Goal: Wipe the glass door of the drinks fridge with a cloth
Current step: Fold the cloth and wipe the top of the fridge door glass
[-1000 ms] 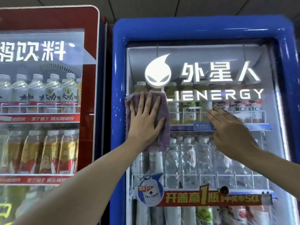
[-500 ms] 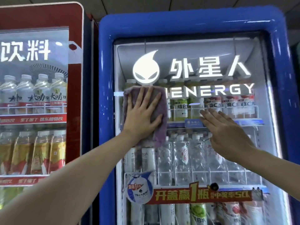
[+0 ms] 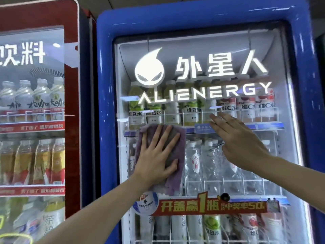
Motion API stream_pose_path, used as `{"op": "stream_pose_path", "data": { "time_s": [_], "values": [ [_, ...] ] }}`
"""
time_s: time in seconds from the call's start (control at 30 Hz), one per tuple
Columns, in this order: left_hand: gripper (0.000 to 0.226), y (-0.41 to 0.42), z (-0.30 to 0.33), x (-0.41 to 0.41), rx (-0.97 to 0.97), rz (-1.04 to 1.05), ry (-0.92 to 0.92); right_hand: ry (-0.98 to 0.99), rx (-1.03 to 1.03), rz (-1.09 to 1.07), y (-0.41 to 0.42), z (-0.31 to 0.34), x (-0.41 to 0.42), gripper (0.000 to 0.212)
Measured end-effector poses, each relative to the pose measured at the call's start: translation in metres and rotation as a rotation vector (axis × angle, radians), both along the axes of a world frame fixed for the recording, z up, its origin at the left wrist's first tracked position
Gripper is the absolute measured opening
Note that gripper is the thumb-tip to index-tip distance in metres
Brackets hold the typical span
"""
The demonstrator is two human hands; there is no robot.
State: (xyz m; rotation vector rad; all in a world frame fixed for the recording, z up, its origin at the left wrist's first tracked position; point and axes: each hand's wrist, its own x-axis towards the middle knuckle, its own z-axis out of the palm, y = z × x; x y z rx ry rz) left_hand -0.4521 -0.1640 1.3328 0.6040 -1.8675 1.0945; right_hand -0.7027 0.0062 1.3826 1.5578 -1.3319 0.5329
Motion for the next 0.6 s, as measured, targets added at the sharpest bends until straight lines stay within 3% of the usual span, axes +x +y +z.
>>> {"op": "stream_pose_path", "data": {
  "time_s": [0.17,0.27,0.37,0.6],
  "values": [
    [0.082,0.011,0.100,-0.021,0.002,0.005,0.093,0.016,-0.041,0.010,0.000,0.000,-0.001,0.081],
    [0.079,0.020,0.126,-0.042,0.042,-0.002,0.185,0.029,-0.030,0.022,-0.001,0.000,-0.004,0.082],
    [0.079,0.021,0.102,-0.050,0.041,-0.024,0.176,0.015,-0.004,0.056,0.001,0.000,-0.007,0.081],
    [0.084,0.023,-0.038,-0.073,0.040,-0.023,0.043,-0.127,-0.021,0.069,0.028,0.005,-0.039,0.073]
  ]
}}
